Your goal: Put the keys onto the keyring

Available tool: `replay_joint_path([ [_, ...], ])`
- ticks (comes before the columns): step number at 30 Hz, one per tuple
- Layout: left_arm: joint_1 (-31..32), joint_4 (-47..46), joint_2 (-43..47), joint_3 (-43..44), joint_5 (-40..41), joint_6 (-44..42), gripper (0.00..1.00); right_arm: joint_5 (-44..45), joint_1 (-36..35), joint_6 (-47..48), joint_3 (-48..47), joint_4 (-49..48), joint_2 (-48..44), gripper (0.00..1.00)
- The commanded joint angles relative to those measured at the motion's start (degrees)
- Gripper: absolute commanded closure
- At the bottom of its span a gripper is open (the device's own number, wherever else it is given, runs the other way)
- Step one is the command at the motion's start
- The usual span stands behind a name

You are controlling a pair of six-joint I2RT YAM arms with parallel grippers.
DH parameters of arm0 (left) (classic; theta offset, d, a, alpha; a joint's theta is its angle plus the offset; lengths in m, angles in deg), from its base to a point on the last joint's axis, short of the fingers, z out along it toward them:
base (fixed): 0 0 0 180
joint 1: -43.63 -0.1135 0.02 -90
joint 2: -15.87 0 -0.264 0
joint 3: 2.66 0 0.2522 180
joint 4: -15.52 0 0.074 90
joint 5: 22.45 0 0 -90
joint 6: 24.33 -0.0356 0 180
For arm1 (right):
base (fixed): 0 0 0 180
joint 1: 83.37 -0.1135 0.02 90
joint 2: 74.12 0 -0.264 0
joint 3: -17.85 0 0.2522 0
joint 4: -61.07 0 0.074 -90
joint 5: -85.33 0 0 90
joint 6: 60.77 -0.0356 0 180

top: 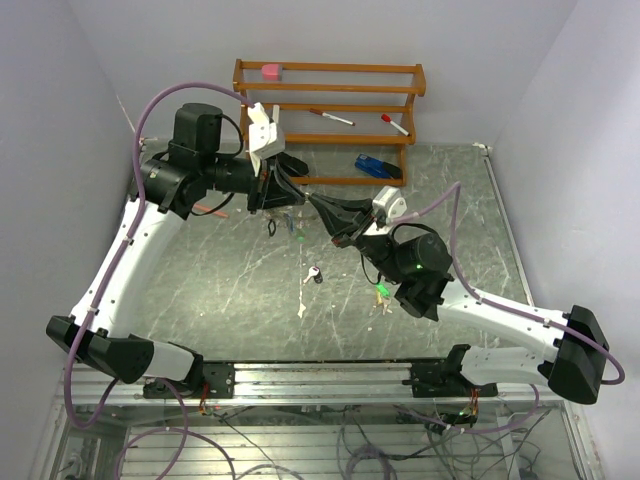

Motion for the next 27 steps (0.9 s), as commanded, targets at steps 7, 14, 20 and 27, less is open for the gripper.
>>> replay_joint_path([
  [7, 0.62, 4.51, 0.92, 2.65, 3.08, -7.6, 0.93, 1.74, -0.19, -3.61, -0.53, 10.04, -3.57, 0.78],
  [14, 0.62, 12.4, -0.71, 4.61, 6.46, -16.43, 0.93, 0.41, -0.08, -4.43, -3.25, 22.43, -7.97, 0.62],
  [20, 0.62, 21.12, -2.68, 6.64, 8.8, -25.34, 0.93, -4.12, -0.03, -4.31, -9.44, 31.91, -5.18, 0.61],
  [27, 0.69, 22.25, -1.94, 5.91, 9.49, -27.01, 0.93, -7.73, 0.03, -5.02, -13.64, 34.46, -0.01, 0.62],
])
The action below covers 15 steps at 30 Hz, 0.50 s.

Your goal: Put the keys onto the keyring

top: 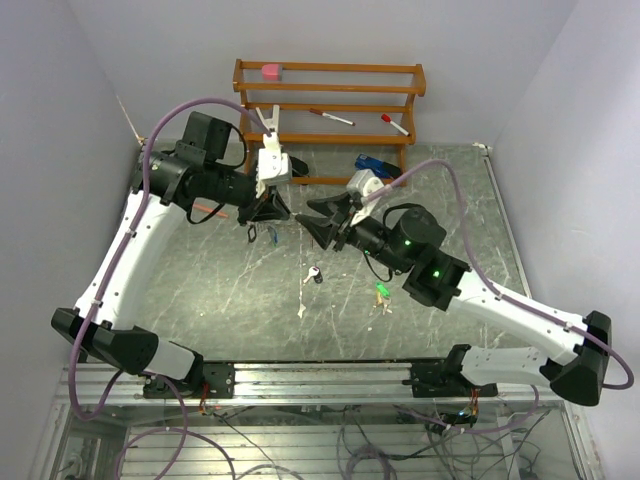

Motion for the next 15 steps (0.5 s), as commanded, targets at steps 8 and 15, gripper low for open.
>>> replay_joint_path([
  [8, 0.44, 2.6, 1.59, 2.08, 0.93, -4.45, 0.93, -3.91, 0.11, -2.07, -1.95, 3.06, 3.95, 0.62],
  [15, 0.53, 2.87, 2.43, 1.79, 0.55, -4.69, 0.93, -3.63, 0.18, -1.56, -1.7, 2.62, 4.15, 0.63],
])
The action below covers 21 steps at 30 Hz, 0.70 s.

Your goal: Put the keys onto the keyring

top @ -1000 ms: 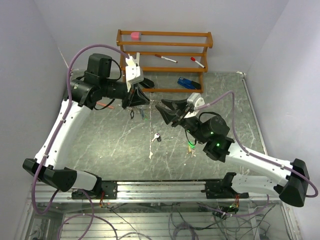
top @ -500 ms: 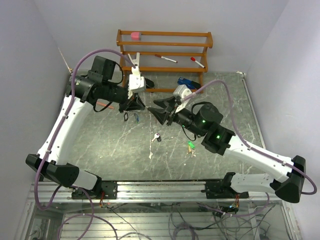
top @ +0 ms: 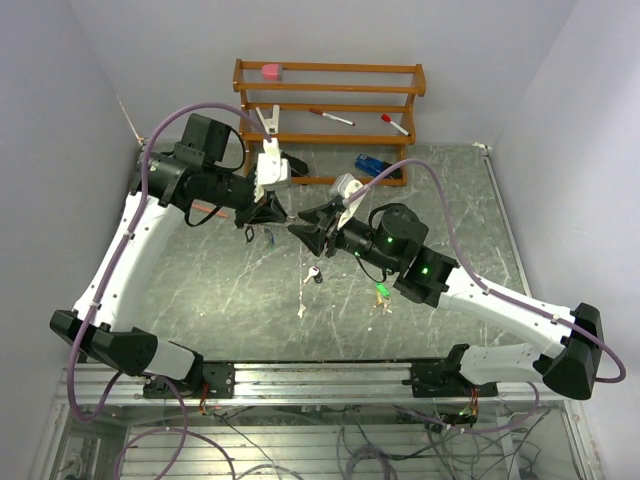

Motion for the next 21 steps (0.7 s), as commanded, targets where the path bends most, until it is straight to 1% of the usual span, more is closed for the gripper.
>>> replay_joint_path([
  [1, 0.51, 0.12, 2.28, 1.53, -0.83, -1.48, 0.93, -0.07, 0.15, 0.14, -1.11, -0.81, -0.13, 0.63],
  [8, 0.6, -1.68, 4.78, -2.6, 0.29, -3.83, 0.93, -1.12, 0.21, 0.72, 0.68, -2.05, -1.16, 0.64],
  [12, 0.66, -7.63, 8.77, -9.76, 6.63, -5.6, 0.93, -3.29, 0.25, -0.77, 3.7, -1.09, -4.95, 0.61],
  [15, 0.69, -12.44, 12.41, -15.02, 10.62, -8.36, 0.93, -1.86, 0.28, -2.68, 5.43, 1.41, -8.13, 0.6],
  [18, 0.69, -16.8, 15.86, -19.46, 12.51, -11.17, 0.93, 0.71, 0.45, -4.42, 7.61, 4.02, -10.68, 0.6],
  [21, 0.73, -20.3, 19.13, -23.49, 12.38, -14.81, 0.93, 2.47, 0.44, -6.36, 9.38, 5.15, -12.09, 0.6],
])
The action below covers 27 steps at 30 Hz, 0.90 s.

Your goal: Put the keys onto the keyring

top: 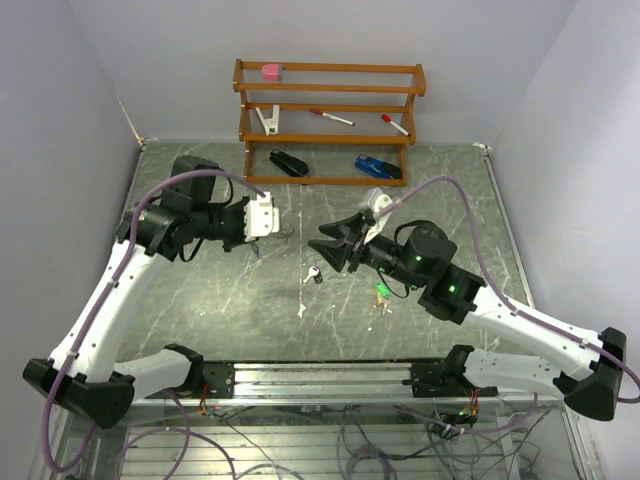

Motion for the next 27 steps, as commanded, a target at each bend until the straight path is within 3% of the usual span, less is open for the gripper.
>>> replay_joint_path([
  [1, 0.4, -10.3, 5.54, -4.15, 1.73, -7.95, 0.93, 3.4, 0.21, -3.95, 2.81, 2.69, -1.94, 0.6],
  [8, 1.5, -13.37, 13.5, -11.59, 1.65, -21.15, 0.93, 3.75, 0.33, -5.79, 4.22, 2.8, -0.03, 0.6],
  [16, 2.5, -14.58, 17.34, -15.49, 2.96, -27.74, 0.93, 3.78, 0.48, -5.65, 3.72, 2.92, 3.39, 0.6],
  [20, 2.5, -14.52, 15.95, -15.01, 3.07, -25.15, 0.93, 4.97, 1.3, -7.07, 4.21, 4.24, 4.24, 0.6],
  [23, 2.51, -17.04, 12.93, -14.09, 5.21, -14.15, 0.93, 5.58, 3.76, -9.83, 4.85, 7.42, 4.75, 0.61],
  [27, 2.51, -11.55, 7.28, -9.39, 3.41, -6.96, 0.93, 4.15, 6.07, -13.0, 6.16, 12.65, 5.96, 0.63],
])
